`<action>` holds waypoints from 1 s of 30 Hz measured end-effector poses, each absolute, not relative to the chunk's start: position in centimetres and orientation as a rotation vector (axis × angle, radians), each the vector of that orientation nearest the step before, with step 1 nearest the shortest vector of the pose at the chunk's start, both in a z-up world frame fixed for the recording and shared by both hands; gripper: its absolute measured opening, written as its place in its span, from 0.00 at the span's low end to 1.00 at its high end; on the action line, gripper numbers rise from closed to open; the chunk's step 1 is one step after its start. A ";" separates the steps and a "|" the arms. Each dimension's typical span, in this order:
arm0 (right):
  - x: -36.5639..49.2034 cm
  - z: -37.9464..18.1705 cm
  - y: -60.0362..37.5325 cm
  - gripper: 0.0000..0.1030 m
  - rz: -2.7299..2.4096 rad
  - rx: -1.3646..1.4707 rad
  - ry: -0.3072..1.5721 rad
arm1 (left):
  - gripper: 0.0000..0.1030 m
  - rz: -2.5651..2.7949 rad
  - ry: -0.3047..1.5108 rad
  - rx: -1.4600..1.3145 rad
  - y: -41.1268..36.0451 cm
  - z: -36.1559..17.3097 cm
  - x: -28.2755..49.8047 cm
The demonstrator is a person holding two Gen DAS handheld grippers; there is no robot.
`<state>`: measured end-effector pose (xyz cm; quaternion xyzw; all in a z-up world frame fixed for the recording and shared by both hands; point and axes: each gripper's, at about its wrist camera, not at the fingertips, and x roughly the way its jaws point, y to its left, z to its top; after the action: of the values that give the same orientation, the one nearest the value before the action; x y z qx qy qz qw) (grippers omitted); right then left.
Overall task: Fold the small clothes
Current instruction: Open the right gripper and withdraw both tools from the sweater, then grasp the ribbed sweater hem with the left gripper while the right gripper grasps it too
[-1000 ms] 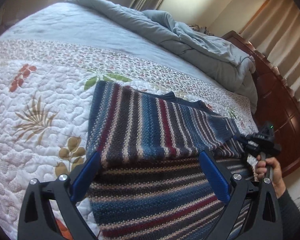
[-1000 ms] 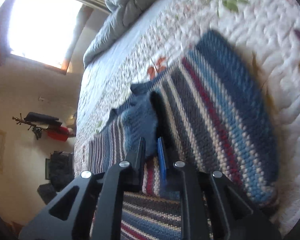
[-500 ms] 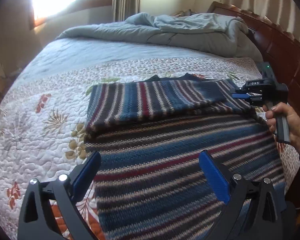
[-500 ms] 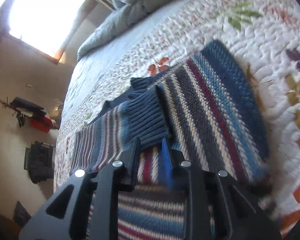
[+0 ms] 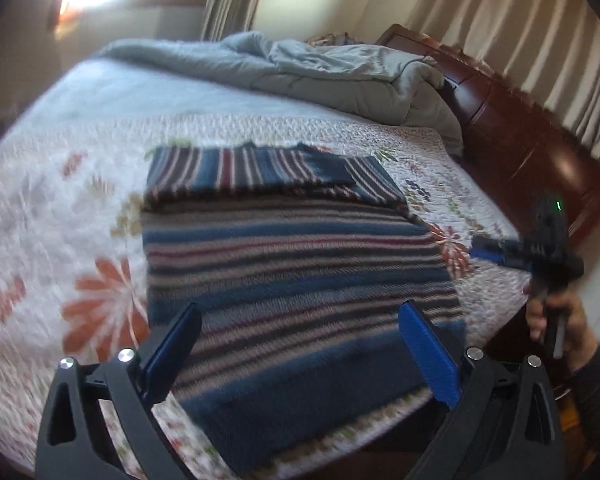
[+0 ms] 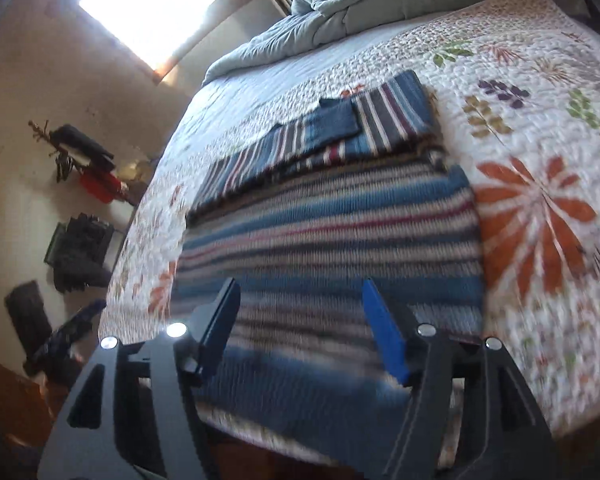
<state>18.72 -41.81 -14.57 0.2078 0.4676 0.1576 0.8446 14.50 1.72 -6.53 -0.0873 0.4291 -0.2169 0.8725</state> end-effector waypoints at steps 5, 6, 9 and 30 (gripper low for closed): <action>11.6 -16.1 -43.0 0.69 0.333 0.489 1.028 | 0.96 -0.416 0.990 -0.280 3.9 -10.0 10.8; 10.3 -16.6 -43.3 0.74 0.327 0.523 1.040 | 0.96 -0.423 1.007 -0.319 4.4 -10.6 10.3; 7.6 -18.4 -44.4 0.75 0.325 0.637 1.080 | 0.96 -0.454 1.055 -0.518 6.6 -13.0 8.9; 7.1 -26.5 -46.7 0.54 0.236 0.812 1.186 | 0.96 -0.342 1.266 -0.724 7.8 -23.2 11.0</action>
<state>7.15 -46.66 -26.51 0.3709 0.5420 0.1076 0.7463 11.04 7.84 -23.16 -0.3289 0.5756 -0.1553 0.7324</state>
